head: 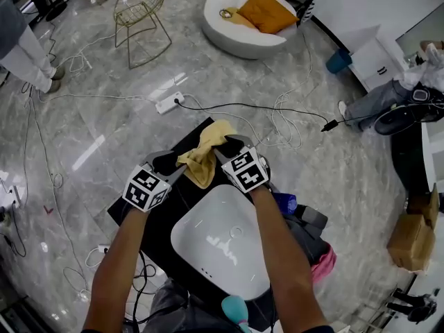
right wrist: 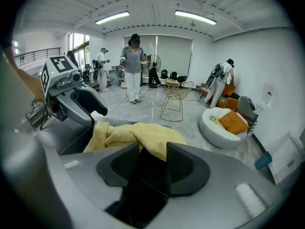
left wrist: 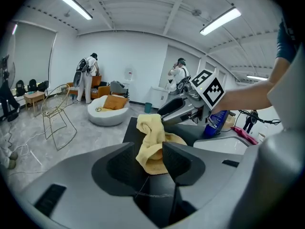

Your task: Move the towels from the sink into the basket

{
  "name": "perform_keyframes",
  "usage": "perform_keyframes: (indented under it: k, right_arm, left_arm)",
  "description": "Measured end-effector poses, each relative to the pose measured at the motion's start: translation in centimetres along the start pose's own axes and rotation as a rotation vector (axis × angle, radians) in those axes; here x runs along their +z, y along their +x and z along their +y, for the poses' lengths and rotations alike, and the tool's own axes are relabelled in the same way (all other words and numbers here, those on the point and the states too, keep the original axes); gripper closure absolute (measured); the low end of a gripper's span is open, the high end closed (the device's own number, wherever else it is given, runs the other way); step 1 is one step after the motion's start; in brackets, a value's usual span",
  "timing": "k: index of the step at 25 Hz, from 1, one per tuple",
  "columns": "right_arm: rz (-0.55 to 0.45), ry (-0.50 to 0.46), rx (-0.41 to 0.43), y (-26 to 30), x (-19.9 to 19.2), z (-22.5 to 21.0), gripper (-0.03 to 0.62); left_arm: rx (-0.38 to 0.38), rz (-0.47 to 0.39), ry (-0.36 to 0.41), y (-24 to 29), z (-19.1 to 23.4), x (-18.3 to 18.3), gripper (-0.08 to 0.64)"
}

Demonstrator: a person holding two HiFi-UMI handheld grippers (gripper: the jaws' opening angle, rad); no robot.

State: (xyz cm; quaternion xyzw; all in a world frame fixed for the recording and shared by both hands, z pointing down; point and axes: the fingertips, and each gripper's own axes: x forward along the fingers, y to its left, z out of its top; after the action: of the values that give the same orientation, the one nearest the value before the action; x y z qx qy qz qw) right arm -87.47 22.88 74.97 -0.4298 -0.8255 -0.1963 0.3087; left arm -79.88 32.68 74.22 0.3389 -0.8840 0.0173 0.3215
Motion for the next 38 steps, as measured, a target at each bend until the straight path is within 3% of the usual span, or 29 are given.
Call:
perform_keyframes:
  k: [3, 8, 14, 26, 38]
  right_arm:
    - [0.005, -0.008, 0.014, 0.7, 0.0, 0.3, 0.42]
    - [-0.002, -0.041, -0.011, 0.7, -0.2, 0.1, 0.557]
    - [-0.024, -0.043, -0.022, -0.2, -0.1, 0.6, 0.568]
    - [-0.132, 0.005, -0.099, -5.1, 3.4, 1.2, 0.569]
    - [-0.241, 0.06, -0.172, -12.2, 8.3, 2.4, 0.571]
  left_arm:
    - [0.006, 0.007, -0.007, 0.5, 0.3, -0.3, 0.393]
    - [0.024, 0.034, 0.004, 1.4, 0.5, -1.2, 0.405]
    - [0.071, 0.043, 0.019, 1.5, 1.1, -1.3, 0.54]
    - [0.116, -0.07, 0.021, -2.8, 0.3, 2.4, 0.545]
    - [0.148, -0.186, 0.091, -10.5, -1.3, 8.7, 0.546]
